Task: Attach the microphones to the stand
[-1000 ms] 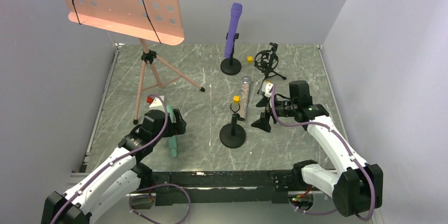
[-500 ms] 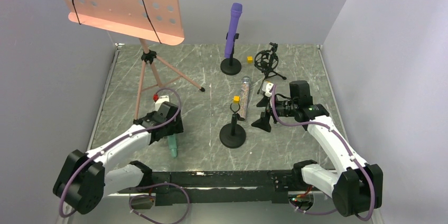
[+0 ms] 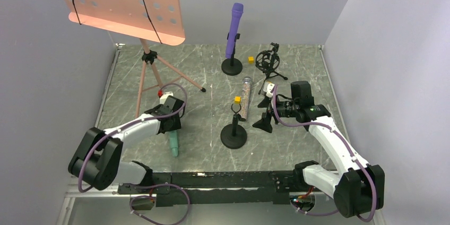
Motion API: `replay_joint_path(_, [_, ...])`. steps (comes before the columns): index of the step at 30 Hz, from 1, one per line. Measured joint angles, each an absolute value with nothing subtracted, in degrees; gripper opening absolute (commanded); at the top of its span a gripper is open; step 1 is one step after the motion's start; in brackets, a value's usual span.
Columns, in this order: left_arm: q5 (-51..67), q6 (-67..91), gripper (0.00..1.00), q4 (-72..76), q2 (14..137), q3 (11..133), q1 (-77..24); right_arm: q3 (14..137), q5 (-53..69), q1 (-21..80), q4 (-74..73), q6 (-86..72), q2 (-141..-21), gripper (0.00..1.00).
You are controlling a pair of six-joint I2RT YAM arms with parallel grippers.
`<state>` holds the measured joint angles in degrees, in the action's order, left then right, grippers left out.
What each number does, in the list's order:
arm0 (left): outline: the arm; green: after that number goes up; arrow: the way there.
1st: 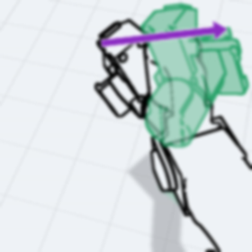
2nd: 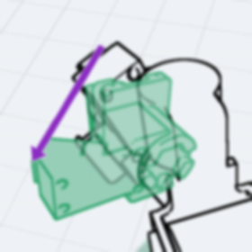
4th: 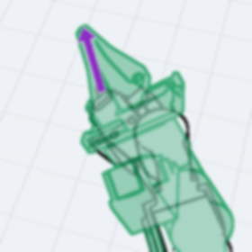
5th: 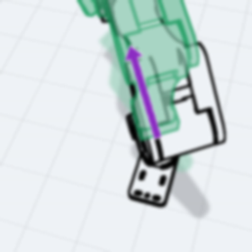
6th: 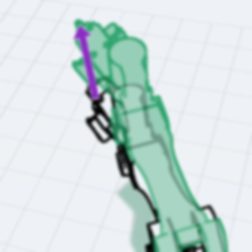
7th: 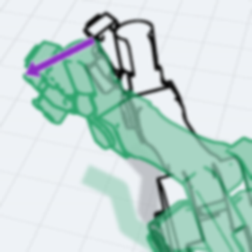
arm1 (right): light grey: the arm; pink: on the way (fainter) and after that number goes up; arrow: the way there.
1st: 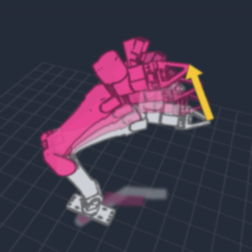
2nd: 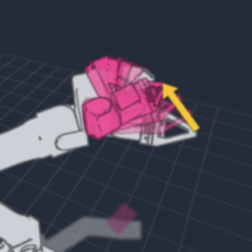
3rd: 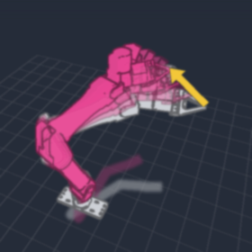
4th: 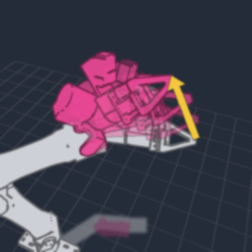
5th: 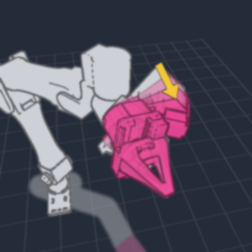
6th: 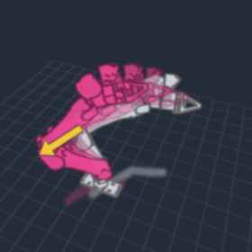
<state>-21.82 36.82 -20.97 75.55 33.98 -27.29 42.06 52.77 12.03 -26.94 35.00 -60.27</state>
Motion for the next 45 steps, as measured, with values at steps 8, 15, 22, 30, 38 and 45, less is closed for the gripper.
replay_joint_path(8, [-19.0, 34.7, 0.00, -19.0, 78.2, 35.9, -24.8, 42.1, 52.7, 12.0, -27.0, 35.1, -59.9, 1.00])
replay_joint_path(15, [-8.5, 30.3, 0.00, -19.2, 70.1, 34.7, -25.5, 42.1, 52.8, 12.0, -27.1, 35.6, -59.9, 1.00])
replay_joint_path(22, [7.2, 22.5, 0.00, -12.7, 50.3, 33.0, -29.5, 42.1, 52.8, 11.5, -27.9, 36.2, -59.9, 1.00])
replay_joint_path(30, [14.2, 17.4, 0.00, -4.5, 40.7, 33.2, -38.1, 43.2, 54.9, 7.8, -31.9, 38.9, -59.2, 1.00])
replay_joint_path(38, [19.4, 18.8, 0.00, 6.1, 45.7, 39.8, -44.2, 56.7, 57.5, 7.0, -46.6, 46.0, -59.2, 1.00])
replay_joint_path(45, [19.9, 20.5, 0.00, 18.8, 56.6, 50.5, -50.4, 64.9, 67.8, 7.5, -50.9, 41.9, -59.0, 1.00])
